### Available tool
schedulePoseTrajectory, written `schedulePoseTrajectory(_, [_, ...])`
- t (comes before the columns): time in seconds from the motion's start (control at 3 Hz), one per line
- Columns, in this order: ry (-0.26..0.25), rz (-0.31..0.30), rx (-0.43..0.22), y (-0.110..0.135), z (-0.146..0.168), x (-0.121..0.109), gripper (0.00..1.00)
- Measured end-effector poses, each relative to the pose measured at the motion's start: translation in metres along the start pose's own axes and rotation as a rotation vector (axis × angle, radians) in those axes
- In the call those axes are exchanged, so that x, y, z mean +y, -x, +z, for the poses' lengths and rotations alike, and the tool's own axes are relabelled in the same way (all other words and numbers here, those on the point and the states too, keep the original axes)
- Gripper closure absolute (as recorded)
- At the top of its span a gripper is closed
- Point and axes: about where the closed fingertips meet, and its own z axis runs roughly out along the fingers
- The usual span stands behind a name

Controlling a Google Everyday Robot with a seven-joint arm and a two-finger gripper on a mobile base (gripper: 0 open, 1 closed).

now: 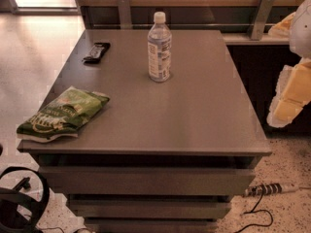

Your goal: Pick green jalapeno chip bag

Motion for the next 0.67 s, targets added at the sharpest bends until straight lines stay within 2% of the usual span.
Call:
schedulePoseTrajectory(0.33, [0.000,0.000,-0.001,0.0001,0.0000,0.0000,0.00])
schedulePoseTrajectory(0.67, [-0.005,-0.005,-0.029,0.0065,0.0018,-0.0005,0.00])
